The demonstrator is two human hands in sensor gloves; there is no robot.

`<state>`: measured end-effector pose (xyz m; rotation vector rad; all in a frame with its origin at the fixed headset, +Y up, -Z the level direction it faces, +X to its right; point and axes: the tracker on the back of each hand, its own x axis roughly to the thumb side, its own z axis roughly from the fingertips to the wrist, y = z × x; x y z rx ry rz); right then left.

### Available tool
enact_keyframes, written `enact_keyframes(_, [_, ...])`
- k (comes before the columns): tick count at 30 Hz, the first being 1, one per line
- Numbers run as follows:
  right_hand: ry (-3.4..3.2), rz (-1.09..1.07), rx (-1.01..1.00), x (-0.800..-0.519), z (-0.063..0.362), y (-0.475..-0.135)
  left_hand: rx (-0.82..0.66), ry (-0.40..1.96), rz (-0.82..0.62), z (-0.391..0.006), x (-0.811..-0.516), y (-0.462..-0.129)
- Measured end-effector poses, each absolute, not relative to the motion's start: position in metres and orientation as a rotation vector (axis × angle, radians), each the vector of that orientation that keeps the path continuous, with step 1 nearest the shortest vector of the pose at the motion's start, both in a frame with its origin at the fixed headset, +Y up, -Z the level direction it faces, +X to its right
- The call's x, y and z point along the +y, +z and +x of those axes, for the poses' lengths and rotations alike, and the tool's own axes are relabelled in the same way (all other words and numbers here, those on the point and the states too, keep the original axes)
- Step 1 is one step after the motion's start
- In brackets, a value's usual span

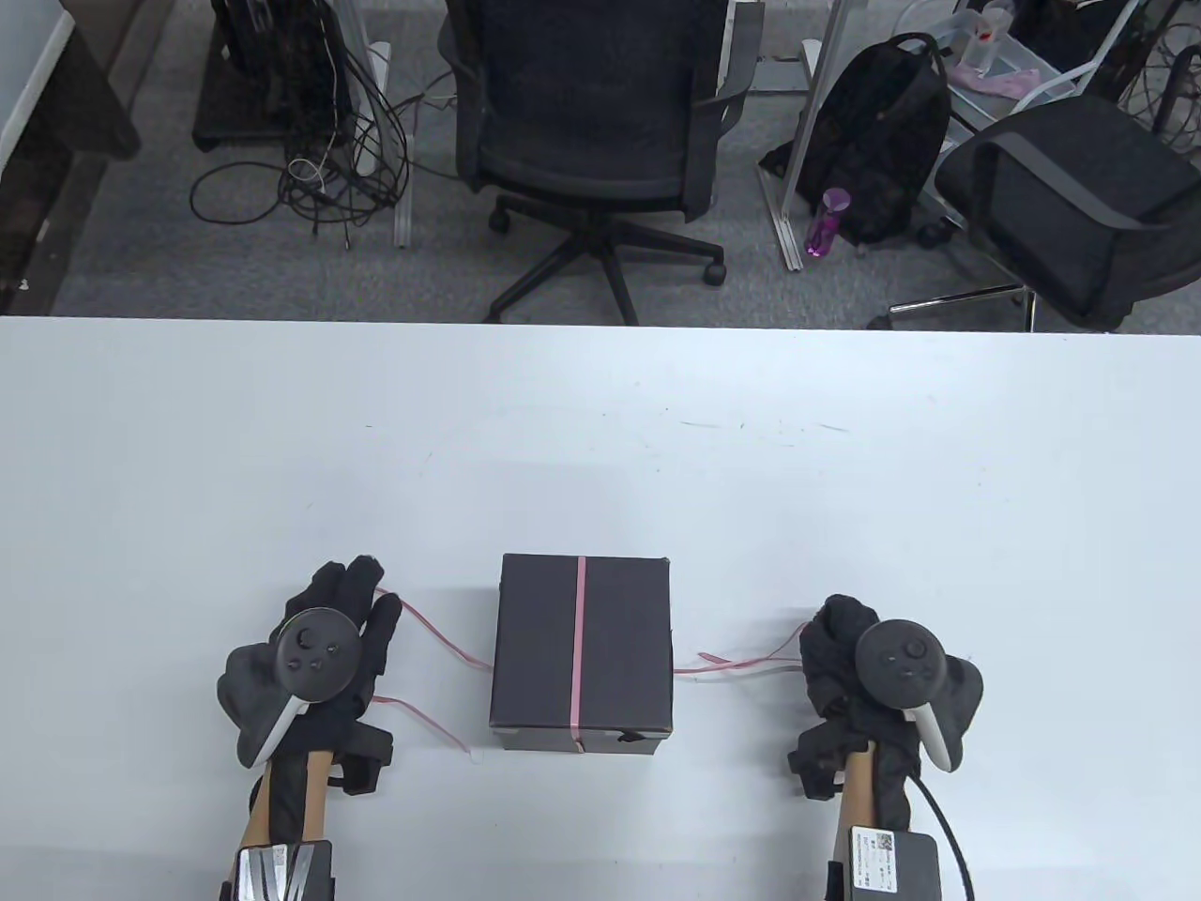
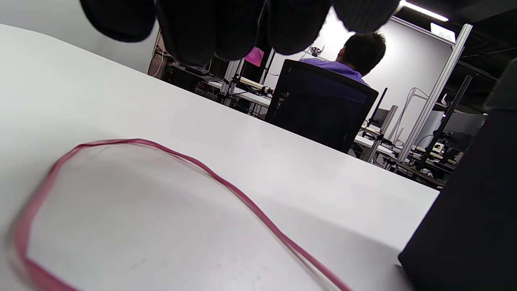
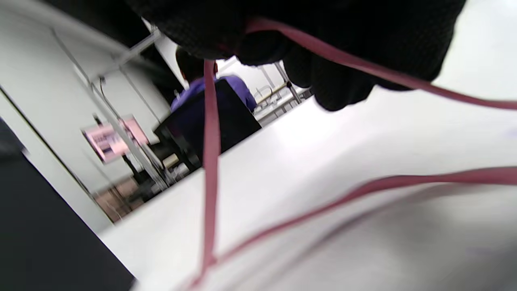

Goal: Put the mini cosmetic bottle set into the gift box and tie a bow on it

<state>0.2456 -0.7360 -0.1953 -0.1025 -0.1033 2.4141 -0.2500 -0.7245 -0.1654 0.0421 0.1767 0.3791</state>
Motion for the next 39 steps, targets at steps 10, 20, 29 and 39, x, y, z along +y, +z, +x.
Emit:
enact_keyframes(10, [2.086,-0.029,-0.065,-0.728,0.243,-0.192,0.153,0.383,0.009,-0.253,-0.725,-0.166])
enact_keyframes(20, [2.382,-0.083,-0.115,-0.718,0.24,-0.19,0.2,0.024,-0.188,-0.259,-0.746,-0.171])
enact_keyframes(29, [2.437,-0.099,-0.089,-0.721,0.239,-0.19,0.261,-0.383,-0.573,-0.252,-0.776,-0.177])
enact_keyframes(39, [2.463,-0.116,-0.069,-0.723,0.239,-0.19,0.221,-0.37,-0.604,-0.249,-0.784,-0.178])
